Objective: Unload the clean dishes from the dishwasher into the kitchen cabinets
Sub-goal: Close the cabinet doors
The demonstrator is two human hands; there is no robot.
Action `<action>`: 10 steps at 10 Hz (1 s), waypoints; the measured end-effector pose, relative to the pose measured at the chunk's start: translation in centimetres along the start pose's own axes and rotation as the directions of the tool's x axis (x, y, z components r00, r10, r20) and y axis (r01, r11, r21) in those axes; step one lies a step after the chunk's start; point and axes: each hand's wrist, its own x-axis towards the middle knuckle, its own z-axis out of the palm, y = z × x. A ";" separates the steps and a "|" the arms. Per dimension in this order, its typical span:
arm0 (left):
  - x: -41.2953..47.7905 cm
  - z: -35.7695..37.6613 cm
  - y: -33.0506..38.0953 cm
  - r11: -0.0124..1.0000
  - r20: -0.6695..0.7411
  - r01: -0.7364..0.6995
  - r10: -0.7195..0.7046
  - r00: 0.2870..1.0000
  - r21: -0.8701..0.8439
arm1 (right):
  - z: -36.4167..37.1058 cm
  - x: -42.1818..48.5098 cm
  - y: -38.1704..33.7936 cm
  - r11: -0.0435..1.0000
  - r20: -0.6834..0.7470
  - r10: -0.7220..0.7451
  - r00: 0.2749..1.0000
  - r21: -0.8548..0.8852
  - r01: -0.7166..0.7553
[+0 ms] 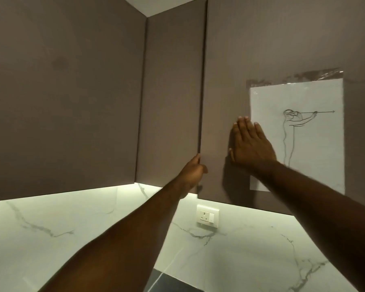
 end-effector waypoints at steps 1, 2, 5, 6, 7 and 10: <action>-1.3 -0.6 1.1 0.998 -0.026 0.021 -0.023 0.999 -0.061 | 0.1 0.4 -0.8 0.999 -0.045 -0.011 0.999 0.043 0.013; -1.7 -1.4 0.8 0.995 -0.011 0.079 -0.080 0.997 -0.065 | 0.2 1.1 -2.6 0.996 -0.133 -0.028 0.991 0.082 0.039; -5.7 -13.7 -2.4 0.867 -0.058 0.035 -0.007 0.998 0.497 | -0.1 3.6 -14.1 0.967 -0.156 -0.066 0.985 0.232 0.102; -6.8 -20.2 -3.5 0.663 -0.160 0.044 0.115 0.980 0.748 | -0.5 4.1 -18.7 0.952 -0.165 -0.126 0.978 0.257 0.166; -8.3 -25.8 -5.0 0.441 -0.191 0.107 0.151 0.970 0.891 | -1.3 4.4 -23.0 0.938 -0.173 -0.167 0.971 0.277 0.210; -14.0 -34.6 -6.9 -0.002 -0.196 0.200 0.180 0.964 0.980 | -2.9 3.6 -33.3 0.888 -0.194 -0.245 0.950 0.348 0.301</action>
